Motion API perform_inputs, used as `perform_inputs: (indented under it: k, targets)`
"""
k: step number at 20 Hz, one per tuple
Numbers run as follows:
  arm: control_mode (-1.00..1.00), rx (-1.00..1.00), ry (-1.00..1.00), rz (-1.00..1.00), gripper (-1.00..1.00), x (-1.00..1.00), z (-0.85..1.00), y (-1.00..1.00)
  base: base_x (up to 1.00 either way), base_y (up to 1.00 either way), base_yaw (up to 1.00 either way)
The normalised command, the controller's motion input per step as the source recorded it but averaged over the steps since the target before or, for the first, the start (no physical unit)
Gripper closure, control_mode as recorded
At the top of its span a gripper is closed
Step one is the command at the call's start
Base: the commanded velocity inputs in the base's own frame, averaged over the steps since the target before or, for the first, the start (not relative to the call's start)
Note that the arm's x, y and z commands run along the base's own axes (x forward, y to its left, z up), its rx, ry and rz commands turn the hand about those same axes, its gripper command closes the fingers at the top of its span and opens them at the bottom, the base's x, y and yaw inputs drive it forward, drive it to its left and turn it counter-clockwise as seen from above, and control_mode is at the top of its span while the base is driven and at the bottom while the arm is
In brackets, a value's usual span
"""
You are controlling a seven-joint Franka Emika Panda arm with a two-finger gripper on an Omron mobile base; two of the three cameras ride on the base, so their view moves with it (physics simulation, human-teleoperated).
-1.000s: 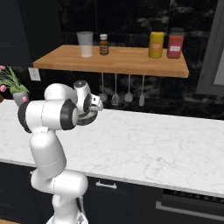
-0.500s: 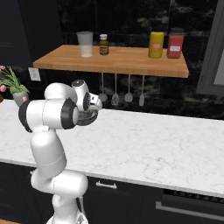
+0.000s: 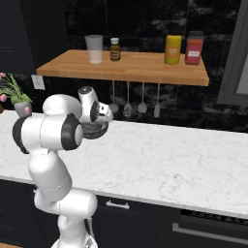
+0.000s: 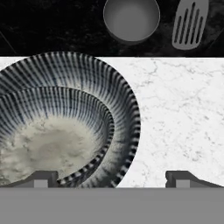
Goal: Pick up the bowls on the counter and stack them on top of one another in the open cabinet. Place the smaller bowl on top of the larger bowl.
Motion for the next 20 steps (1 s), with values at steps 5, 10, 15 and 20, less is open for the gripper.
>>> perform_inputs:
  k: [5, 10, 15, 20]
  targets:
    - [-1.00, 0.00, 0.00, 0.00, -1.00, -0.18, -0.20, -0.15, 0.00, 0.00, 0.00]
    - [-1.00, 0.00, 0.00, 0.00, -1.00, 0.12, -0.20, 0.00, 0.00, 0.00, 0.00]
    - [-1.00, 0.00, 0.01, 0.00, -1.00, 0.17, -0.37, 0.00, 0.00, 0.00, 0.00]
    - [-1.00, 0.02, 0.00, 0.00, -1.00, 0.19, -0.32, 0.00, 0.00, 0.00, 0.00]
